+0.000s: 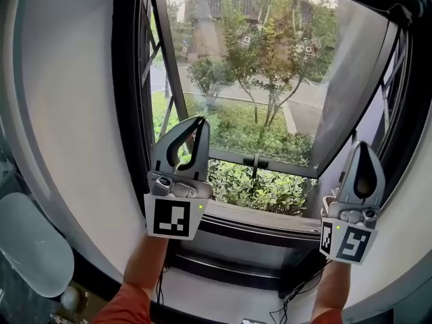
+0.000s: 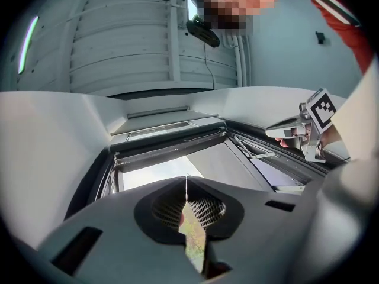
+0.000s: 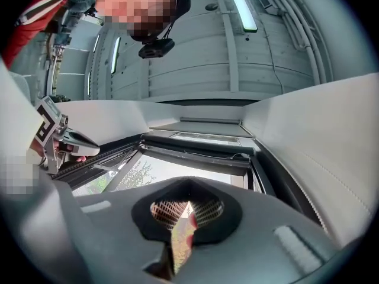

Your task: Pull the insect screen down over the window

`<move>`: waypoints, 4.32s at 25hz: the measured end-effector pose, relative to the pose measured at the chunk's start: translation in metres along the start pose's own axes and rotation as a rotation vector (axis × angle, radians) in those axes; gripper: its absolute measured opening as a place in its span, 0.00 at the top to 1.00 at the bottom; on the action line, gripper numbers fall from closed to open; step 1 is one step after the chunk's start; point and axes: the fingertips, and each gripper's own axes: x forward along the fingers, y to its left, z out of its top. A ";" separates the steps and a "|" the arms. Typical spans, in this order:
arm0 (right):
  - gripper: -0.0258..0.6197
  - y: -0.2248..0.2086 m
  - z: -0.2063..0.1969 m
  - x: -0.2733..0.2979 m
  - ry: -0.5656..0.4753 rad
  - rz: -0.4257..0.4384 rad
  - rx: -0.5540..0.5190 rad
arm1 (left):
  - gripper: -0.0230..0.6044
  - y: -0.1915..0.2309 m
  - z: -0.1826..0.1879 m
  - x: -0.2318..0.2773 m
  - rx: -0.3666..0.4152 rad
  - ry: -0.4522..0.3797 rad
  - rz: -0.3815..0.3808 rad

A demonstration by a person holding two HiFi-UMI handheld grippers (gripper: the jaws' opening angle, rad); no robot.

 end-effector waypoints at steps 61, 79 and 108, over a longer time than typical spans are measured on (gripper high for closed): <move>0.69 -0.064 0.024 0.285 0.334 0.233 -0.969 | 0.66 0.106 0.081 0.263 0.925 0.263 -0.081; 0.60 -0.076 0.008 0.298 0.478 0.289 -1.015 | 0.61 0.129 0.065 0.289 0.972 0.425 -0.109; 0.60 -0.068 0.005 0.306 0.454 0.280 -1.000 | 0.60 0.134 0.051 0.297 1.055 0.454 -0.105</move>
